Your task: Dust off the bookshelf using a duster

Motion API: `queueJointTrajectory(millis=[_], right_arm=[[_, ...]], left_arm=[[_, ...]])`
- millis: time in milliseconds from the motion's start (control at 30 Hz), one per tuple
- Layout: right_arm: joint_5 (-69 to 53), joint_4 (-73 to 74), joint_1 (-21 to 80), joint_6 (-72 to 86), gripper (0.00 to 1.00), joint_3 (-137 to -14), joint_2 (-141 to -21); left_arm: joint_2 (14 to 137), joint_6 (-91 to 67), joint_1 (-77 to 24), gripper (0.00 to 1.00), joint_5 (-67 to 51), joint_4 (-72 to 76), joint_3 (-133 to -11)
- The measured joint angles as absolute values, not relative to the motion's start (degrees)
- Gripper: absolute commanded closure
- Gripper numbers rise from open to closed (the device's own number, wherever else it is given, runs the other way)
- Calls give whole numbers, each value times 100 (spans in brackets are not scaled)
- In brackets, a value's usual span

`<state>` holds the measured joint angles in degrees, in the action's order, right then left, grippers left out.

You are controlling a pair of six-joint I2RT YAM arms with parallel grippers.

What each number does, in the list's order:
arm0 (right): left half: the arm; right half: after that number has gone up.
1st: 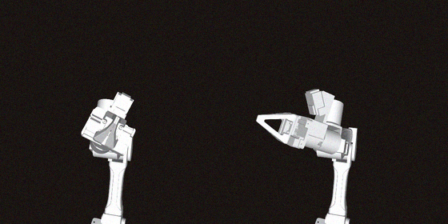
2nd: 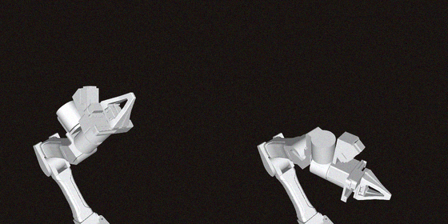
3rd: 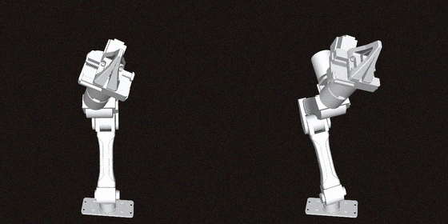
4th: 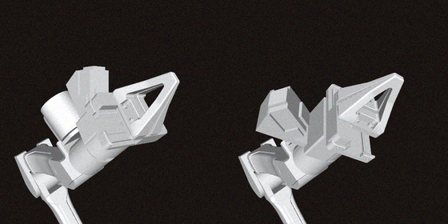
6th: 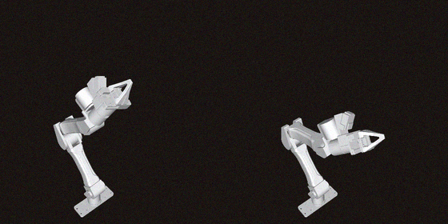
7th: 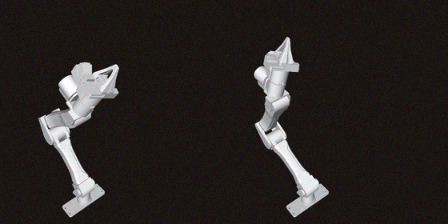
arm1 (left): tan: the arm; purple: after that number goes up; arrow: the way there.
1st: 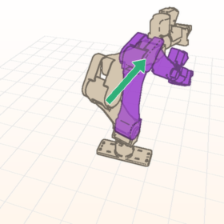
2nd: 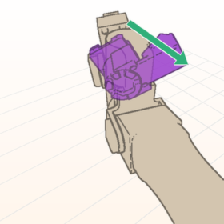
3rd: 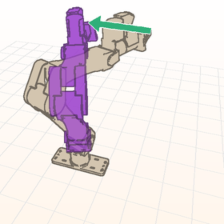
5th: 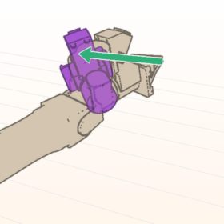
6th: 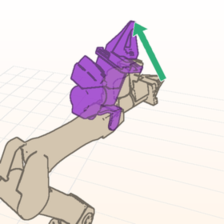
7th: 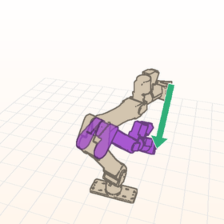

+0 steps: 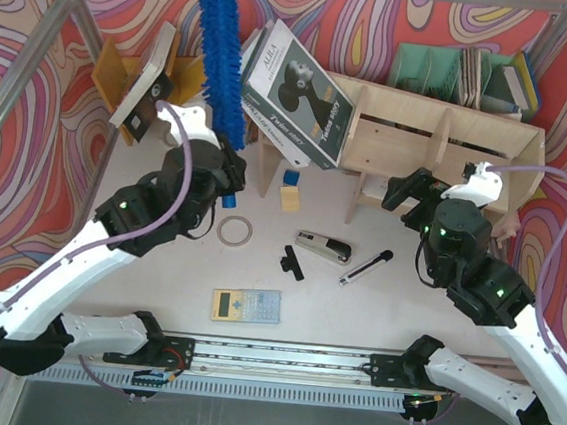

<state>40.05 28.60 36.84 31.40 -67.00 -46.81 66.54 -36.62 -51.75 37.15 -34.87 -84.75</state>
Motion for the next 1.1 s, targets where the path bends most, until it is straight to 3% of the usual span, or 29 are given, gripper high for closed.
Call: queueJointTrajectory(millis=[433,700,1100], right_arm=[[3999,2860,3684,3170,15,-6665,-4670],[3992,2860,3684,3273,15,-6665,-4670],[3907,2864,3684,3308,15,-6665,-4735]], left_arm=[[5612,-3618,-5164,100,3441,-3555,-7977],[5511,-2888,-5850,100,3092,-2755,-7109],[5103,-2110,-5927,100,3439,-1647,-6108]])
